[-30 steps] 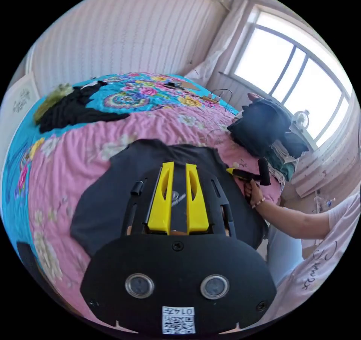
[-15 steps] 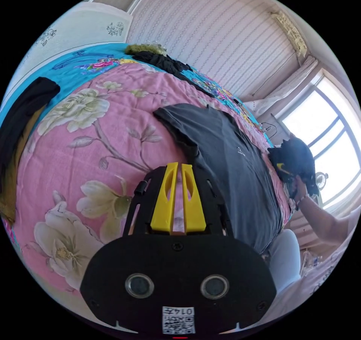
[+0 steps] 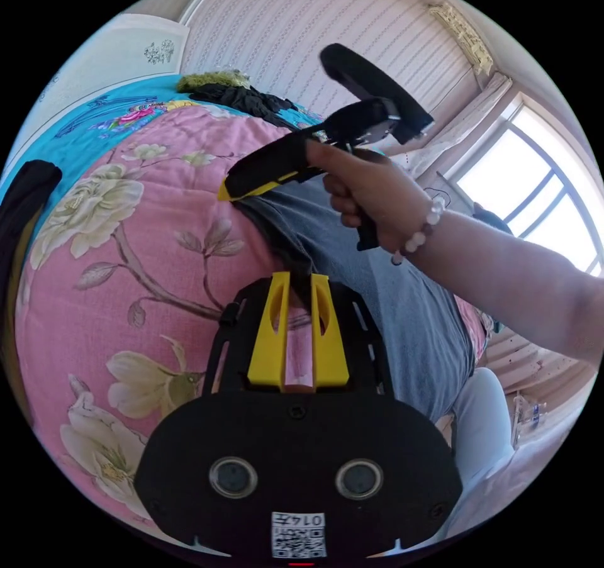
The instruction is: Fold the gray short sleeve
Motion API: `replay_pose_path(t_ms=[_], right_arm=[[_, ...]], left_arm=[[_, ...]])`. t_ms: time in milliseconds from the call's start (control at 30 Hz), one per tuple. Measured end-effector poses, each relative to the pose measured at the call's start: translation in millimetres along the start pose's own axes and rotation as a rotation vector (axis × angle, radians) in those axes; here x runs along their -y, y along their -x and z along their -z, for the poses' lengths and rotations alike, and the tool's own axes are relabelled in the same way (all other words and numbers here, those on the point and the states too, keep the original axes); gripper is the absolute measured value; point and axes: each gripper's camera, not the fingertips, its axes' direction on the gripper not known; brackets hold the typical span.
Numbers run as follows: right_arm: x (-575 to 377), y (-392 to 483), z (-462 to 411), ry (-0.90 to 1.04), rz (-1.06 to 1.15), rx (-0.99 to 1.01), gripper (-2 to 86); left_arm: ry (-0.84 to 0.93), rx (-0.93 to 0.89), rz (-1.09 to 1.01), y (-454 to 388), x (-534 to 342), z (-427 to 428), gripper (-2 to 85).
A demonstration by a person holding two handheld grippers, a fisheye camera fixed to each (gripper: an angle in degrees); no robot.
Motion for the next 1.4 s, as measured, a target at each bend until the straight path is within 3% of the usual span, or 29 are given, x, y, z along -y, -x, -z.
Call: replay_pose_path(t_ms=[200,367,533,700,900,1200,1400], right_arm=[[6,-3,-47,0.008,-0.041,0.009,1.6],[-28,-36,-22,-0.171,-0.11,0.158,0.9],[-88,-81,-4,-0.286,-0.21,0.167,0.9],[-123,-122,-54,-0.2,-0.315,0.176,1.4],[-136,-128,-64,-0.264,-0.325,0.153,2.0],[-77,-107,-91,-0.217,-0.22,0.121,5.2],[-35,-103,-121,-0.131,-0.233,0.021,0.9]], left_arm=[[0.009,-0.008,-0.001,1,4,20,4.1],[-0.012,-0.016,-0.058,-12,4,45,4.0],[-0.031,-0.127,-0.188,-38,6,66,4.8],[0.031,-0.105,-0.216,-47,3,62,6.4],[0.028,-0.064,-0.261,-58,1,73,6.5],[0.069,-0.061,-0.297,-74,-1,62,6.2],[0.073,-0.041,-0.219,-60,2,60,0.2]])
